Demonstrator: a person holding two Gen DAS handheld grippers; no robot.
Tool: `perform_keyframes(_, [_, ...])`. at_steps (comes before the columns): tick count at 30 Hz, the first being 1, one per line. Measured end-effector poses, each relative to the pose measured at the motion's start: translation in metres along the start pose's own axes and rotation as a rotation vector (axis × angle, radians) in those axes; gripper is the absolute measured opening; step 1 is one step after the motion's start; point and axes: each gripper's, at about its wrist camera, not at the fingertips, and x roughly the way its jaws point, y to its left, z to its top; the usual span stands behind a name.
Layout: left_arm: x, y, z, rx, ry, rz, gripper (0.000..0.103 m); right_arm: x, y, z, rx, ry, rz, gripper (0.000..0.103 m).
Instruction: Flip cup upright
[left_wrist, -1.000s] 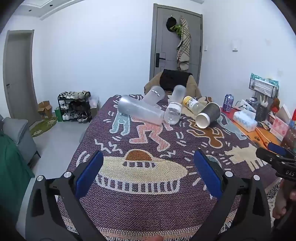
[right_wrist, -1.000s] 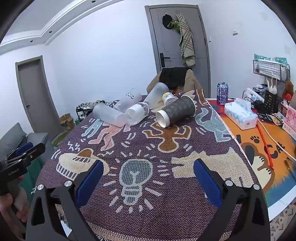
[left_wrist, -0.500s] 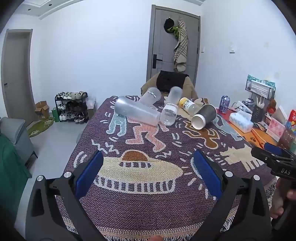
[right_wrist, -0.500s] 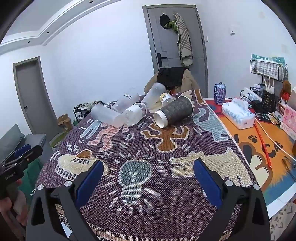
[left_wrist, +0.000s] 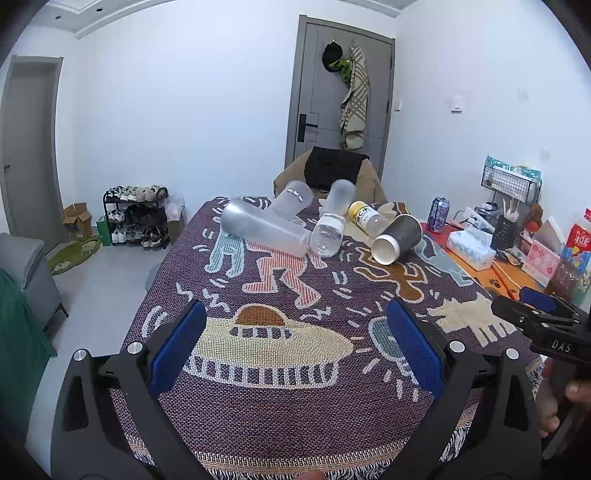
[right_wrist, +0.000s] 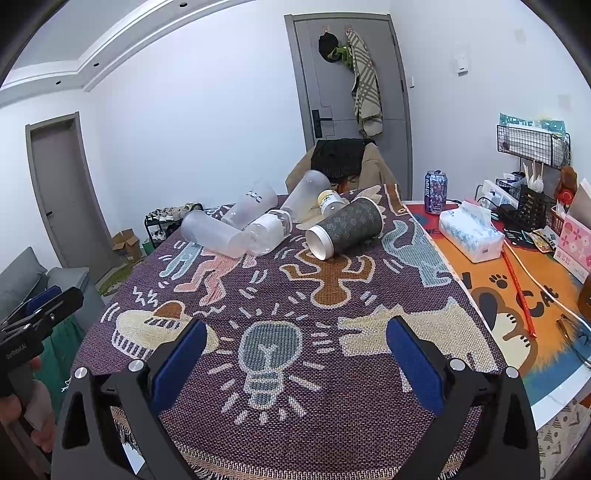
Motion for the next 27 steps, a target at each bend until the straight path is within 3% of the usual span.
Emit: perform_keyframes(27, [-0.009, -0.008, 0.000, 0.016, -0.011, -0.029, 0.097, -0.012, -0.012, 0.002, 0.026, -0.028, -0.016, 0.096])
